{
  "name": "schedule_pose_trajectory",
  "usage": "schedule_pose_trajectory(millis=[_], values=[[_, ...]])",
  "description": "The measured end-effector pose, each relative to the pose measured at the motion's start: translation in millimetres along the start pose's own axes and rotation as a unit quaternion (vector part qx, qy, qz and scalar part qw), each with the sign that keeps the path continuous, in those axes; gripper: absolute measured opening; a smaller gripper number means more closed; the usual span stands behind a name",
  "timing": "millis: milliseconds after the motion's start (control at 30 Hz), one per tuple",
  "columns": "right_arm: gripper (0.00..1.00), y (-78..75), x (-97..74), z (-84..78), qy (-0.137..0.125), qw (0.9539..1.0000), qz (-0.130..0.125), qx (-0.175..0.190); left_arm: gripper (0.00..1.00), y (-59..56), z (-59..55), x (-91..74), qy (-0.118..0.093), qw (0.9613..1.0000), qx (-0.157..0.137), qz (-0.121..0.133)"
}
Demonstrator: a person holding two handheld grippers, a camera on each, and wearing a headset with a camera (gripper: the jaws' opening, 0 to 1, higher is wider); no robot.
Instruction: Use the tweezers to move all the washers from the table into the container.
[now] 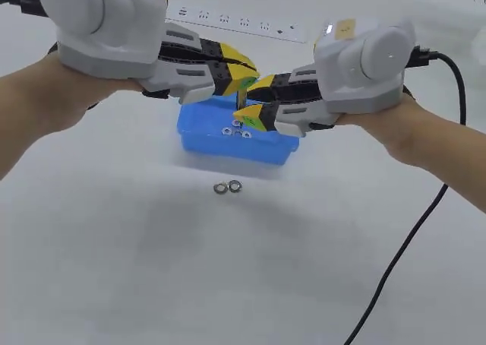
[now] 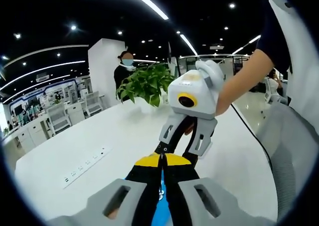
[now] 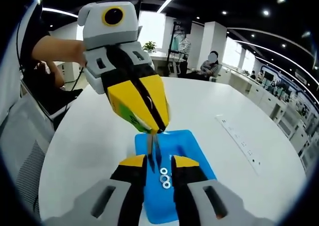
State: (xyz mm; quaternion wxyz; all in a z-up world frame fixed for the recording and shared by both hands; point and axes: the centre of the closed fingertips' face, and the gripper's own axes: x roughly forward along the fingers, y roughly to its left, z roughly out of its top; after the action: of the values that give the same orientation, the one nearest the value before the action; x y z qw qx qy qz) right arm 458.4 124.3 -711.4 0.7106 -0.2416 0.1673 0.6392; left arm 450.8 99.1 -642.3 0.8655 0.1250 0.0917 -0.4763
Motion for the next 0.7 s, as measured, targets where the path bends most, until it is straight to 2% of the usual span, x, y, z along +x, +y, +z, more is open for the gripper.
schedule_pose_trajectory(millis=[133,300,367,433,533,600,700], values=[[0.3,-1.4,-8.3,-7.6,0.02,0.9996,-0.02,-0.006,0.04,-0.5,8.3,-5.3,-0.007,0.9999,-0.005,0.007],[0.39,0.9,-23.0,-13.3,0.023,0.9988,-0.043,0.008,0.04,0.2,5.3,-12.3,-0.001,0.9999,-0.003,0.013],[0.42,-1.4,-29.4,-11.7,0.022,0.9973,-0.069,-0.013,0.04,-1.2,8.4,-15.6,-0.007,0.9998,-0.01,0.017],[0.44,4.3,-32.7,-10.4,0.018,0.9974,-0.069,-0.006,0.04,-2.9,11.8,-18.6,-0.013,0.9996,-0.013,0.023],[0.51,10.5,-38.4,-8.5,0.008,0.997,-0.077,0.0,0.04,-8.2,13.5,-23.1,-0.011,0.9995,-0.013,0.027],[0.51,14.4,-42.6,-11.7,0.011,0.9963,-0.085,-0.008,0.04,-12.8,16.2,-27.4,-0.01,0.9995,-0.012,0.028],[0.54,21.5,-50.5,-19.9,0.008,0.9957,-0.092,0.011,0.04,-13.3,17.5,-31.9,-0.016,0.9992,-0.016,0.034]])
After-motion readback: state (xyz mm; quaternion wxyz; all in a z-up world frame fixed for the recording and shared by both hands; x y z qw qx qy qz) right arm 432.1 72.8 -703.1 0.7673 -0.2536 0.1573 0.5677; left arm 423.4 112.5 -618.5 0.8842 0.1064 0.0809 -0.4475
